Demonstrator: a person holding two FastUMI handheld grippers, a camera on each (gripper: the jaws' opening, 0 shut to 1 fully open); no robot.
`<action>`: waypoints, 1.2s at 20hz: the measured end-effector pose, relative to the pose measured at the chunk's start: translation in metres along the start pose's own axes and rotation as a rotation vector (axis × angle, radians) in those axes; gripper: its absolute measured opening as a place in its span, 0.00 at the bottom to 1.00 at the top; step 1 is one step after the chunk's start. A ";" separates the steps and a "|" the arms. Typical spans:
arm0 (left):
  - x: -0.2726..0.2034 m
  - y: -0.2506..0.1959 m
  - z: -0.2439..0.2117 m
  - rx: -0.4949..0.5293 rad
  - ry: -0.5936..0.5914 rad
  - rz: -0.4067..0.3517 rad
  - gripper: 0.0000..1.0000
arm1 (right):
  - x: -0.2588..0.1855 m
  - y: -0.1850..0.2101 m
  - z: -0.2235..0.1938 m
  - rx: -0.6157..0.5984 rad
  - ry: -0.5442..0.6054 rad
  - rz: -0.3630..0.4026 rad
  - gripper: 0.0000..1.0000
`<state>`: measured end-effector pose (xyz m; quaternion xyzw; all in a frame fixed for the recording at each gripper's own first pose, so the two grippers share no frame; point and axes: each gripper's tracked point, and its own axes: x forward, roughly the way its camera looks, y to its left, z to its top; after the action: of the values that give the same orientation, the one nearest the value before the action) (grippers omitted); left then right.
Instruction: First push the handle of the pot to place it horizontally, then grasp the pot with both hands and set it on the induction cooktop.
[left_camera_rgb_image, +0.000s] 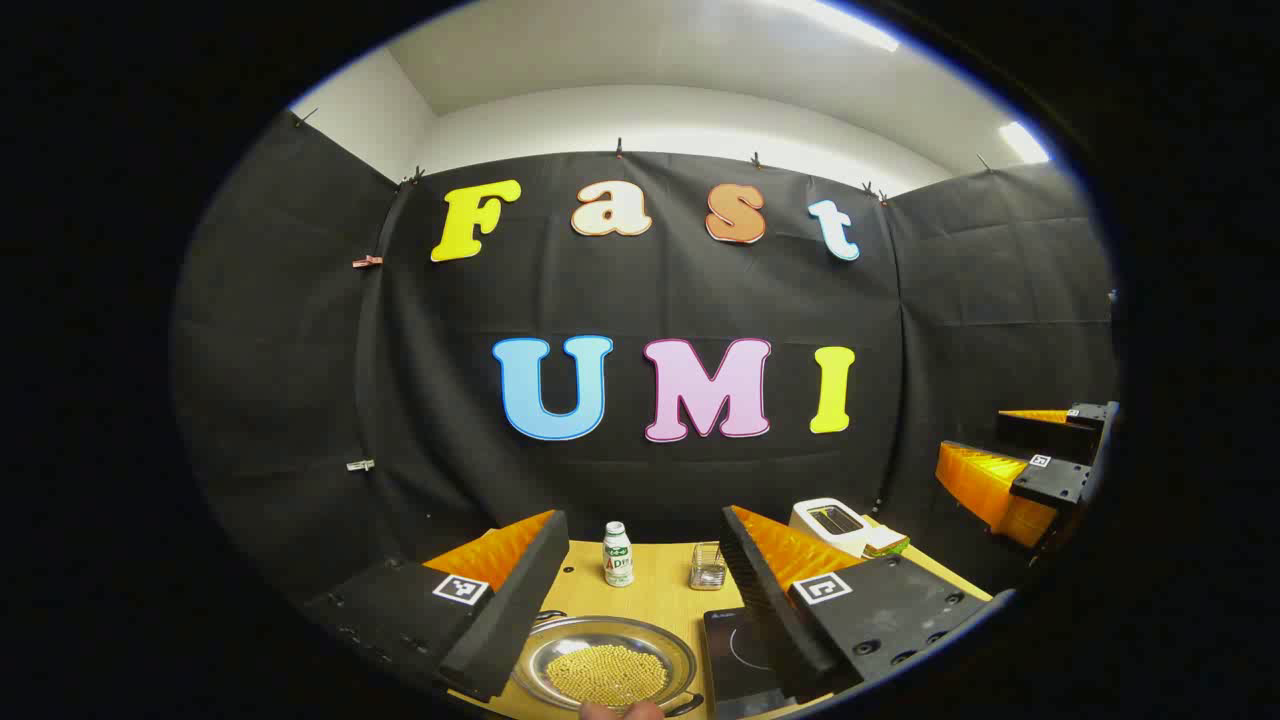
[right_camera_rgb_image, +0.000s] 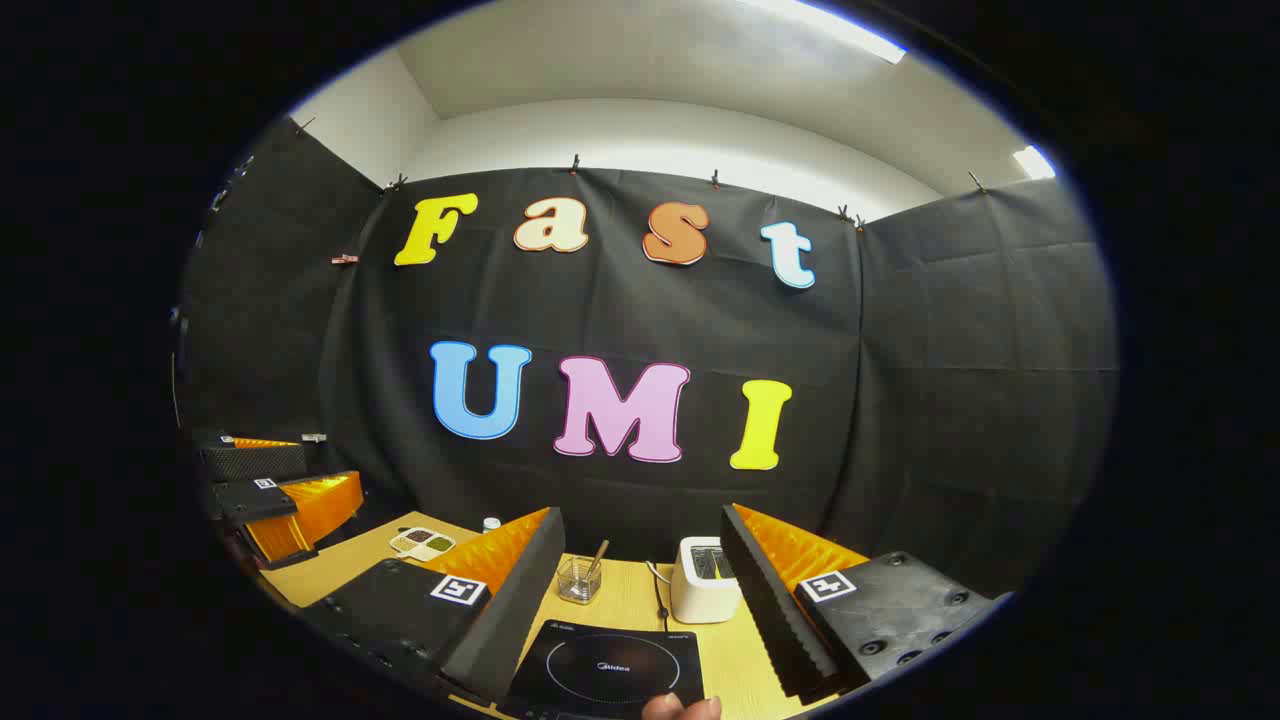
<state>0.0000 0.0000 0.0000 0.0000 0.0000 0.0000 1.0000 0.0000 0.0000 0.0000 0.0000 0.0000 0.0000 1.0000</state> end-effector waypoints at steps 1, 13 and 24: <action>0.000 0.002 0.000 0.005 -0.002 0.002 0.95 | -0.001 0.001 0.000 -0.002 -0.004 0.004 0.97; -0.011 0.009 0.004 0.026 -0.009 0.008 0.95 | -0.011 0.010 0.002 0.000 -0.011 0.025 0.97; -0.017 0.008 0.012 0.030 -0.029 0.004 0.95 | -0.015 0.008 0.002 -0.006 -0.009 0.019 0.97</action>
<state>-0.0167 0.0076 0.0119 0.0150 -0.0145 0.0019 0.9998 -0.0146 0.0080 0.0020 -0.0031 -0.0046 0.0093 0.9999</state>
